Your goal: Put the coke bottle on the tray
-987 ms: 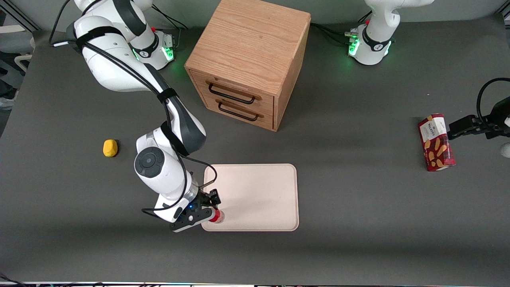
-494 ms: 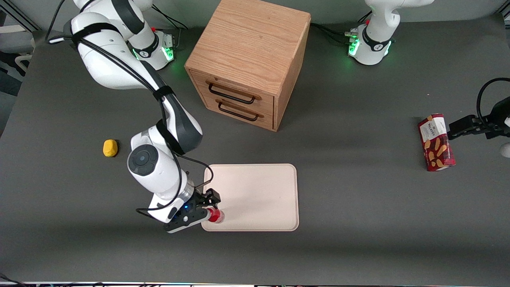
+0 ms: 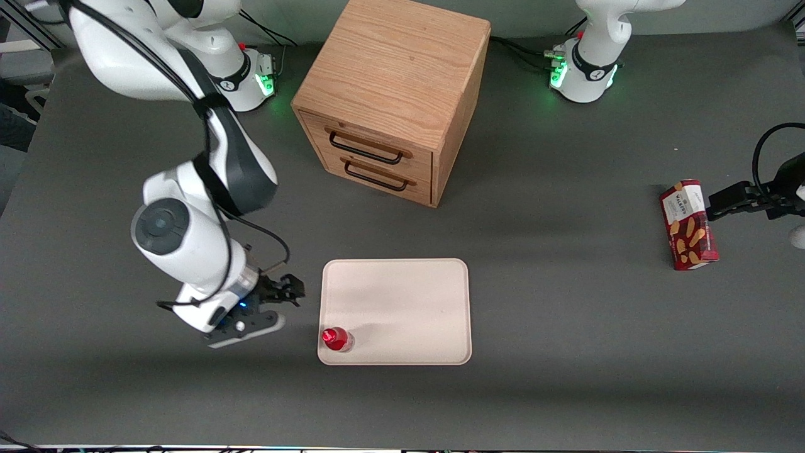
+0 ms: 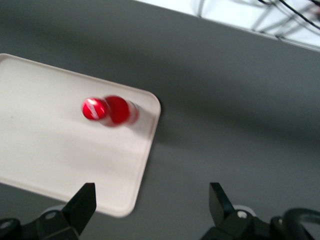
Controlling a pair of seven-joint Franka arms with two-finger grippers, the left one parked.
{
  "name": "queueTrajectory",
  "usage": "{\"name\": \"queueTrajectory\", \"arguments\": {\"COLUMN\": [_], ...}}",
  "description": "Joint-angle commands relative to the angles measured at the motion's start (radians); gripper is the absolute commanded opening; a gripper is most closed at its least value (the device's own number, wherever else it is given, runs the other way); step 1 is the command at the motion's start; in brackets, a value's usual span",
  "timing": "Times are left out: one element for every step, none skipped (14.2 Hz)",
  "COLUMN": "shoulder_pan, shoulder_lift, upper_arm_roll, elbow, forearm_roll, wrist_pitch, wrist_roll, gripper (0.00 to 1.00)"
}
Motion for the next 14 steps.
{"name": "queueTrajectory", "arguments": {"shoulder_pan": [-0.003, -0.002, -0.002, -0.002, -0.002, -0.002, 0.0, 0.0, 0.0, 0.0, -0.002, -0.002, -0.002, -0.002], "shoulder_lift": [-0.291, -0.351, -0.397, -0.433, -0.469, -0.502, -0.548, -0.607, -0.667, -0.722, -0.762, -0.778, -0.786, -0.79], "upper_arm_roll": [-0.112, -0.136, -0.154, -0.18, -0.202, -0.223, -0.241, -0.254, -0.266, -0.269, -0.272, -0.292, -0.312, -0.317], "elbow": [-0.327, -0.372, -0.389, -0.395, -0.397, -0.406, -0.437, -0.49, -0.544, -0.585, -0.601, -0.595, -0.578, -0.555], "forearm_roll": [0.143, 0.145, 0.148, 0.146, 0.146, 0.146, 0.148, 0.148, 0.148, 0.145, 0.14, 0.129, 0.105, 0.09], "wrist_pitch": [-0.022, -0.074, -0.141, -0.201, -0.256, -0.305, -0.335, -0.338, -0.338, -0.338, -0.343, -0.375, -0.402, -0.439], "wrist_roll": [0.01, 0.007, 0.005, 0.004, -0.001, -0.01, -0.013, -0.013, -0.012, -0.009, -0.009, -0.01, -0.01, -0.01], "gripper": [1.0, 1.0, 1.0, 1.0, 1.0, 1.0, 1.0, 1.0, 1.0, 1.0, 1.0, 1.0, 1.0, 1.0]}}
